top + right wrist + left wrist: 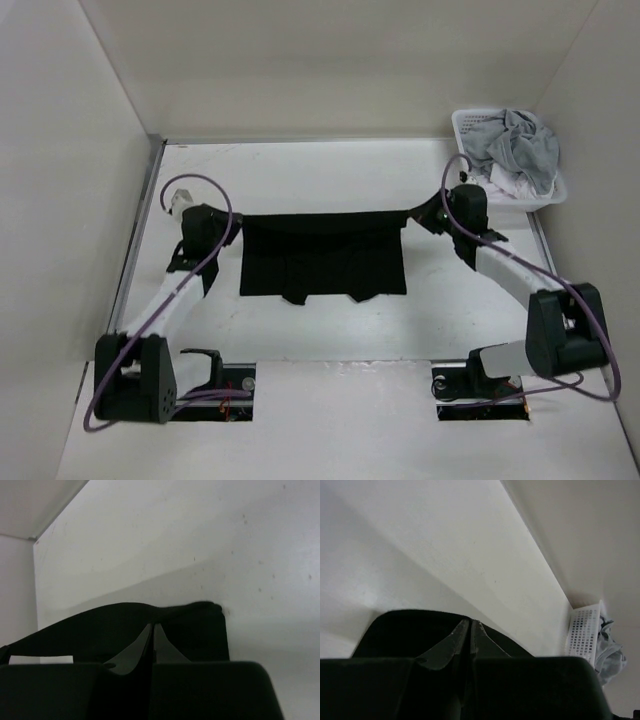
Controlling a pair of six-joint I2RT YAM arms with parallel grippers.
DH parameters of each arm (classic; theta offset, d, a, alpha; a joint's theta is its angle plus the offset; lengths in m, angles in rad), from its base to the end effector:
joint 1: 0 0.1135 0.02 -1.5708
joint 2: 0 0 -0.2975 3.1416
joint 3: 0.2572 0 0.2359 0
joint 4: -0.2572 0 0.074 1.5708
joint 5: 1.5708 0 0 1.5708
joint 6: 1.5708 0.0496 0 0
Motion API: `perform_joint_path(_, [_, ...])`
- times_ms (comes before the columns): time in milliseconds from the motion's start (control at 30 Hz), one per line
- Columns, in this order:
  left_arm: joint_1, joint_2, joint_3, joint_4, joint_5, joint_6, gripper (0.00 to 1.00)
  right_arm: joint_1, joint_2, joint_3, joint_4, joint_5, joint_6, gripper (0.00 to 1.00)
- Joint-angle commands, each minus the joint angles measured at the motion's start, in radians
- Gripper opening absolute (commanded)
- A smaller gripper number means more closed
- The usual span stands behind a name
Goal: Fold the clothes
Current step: Fold the tank top
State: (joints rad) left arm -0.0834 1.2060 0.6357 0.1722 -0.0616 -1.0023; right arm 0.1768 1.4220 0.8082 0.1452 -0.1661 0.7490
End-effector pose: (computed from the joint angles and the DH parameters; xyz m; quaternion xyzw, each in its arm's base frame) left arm 0.2515 -0.0180 0.2709 -0.3845 0.7387 -0.2637 0.4868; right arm 0.3004 0.0620 0.2698 0.1979 0.8268 0.2962 0.4353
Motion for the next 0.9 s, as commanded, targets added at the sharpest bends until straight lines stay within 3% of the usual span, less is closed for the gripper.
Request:
perform_joint_path(0, [0.042,-0.173,-0.152,0.032,0.038,-0.024,0.01,0.011,-0.131,-0.122,0.088,0.007,0.030,0.02])
perform_joint_path(167, [0.130,-0.448,-0.293,-0.092,0.181,-0.021,0.01,0.055,-0.348,-0.300,0.027,0.048,0.032,0.02])
perform_joint_path(367, [0.175,-0.680,-0.355,-0.305,0.267,-0.015,0.00,0.121,-0.527,-0.415,-0.122,0.128,0.062,0.01])
perform_joint_path(633, [0.175,-0.829,-0.393,-0.557,0.238,-0.015,0.00,0.152,-0.514,-0.517,-0.145,0.142,0.154,0.00])
perform_joint_path(867, [0.103,-0.859,-0.344,-0.692,0.057,-0.021,0.05,0.138,-0.549,-0.552,-0.171,0.155,0.185,0.04])
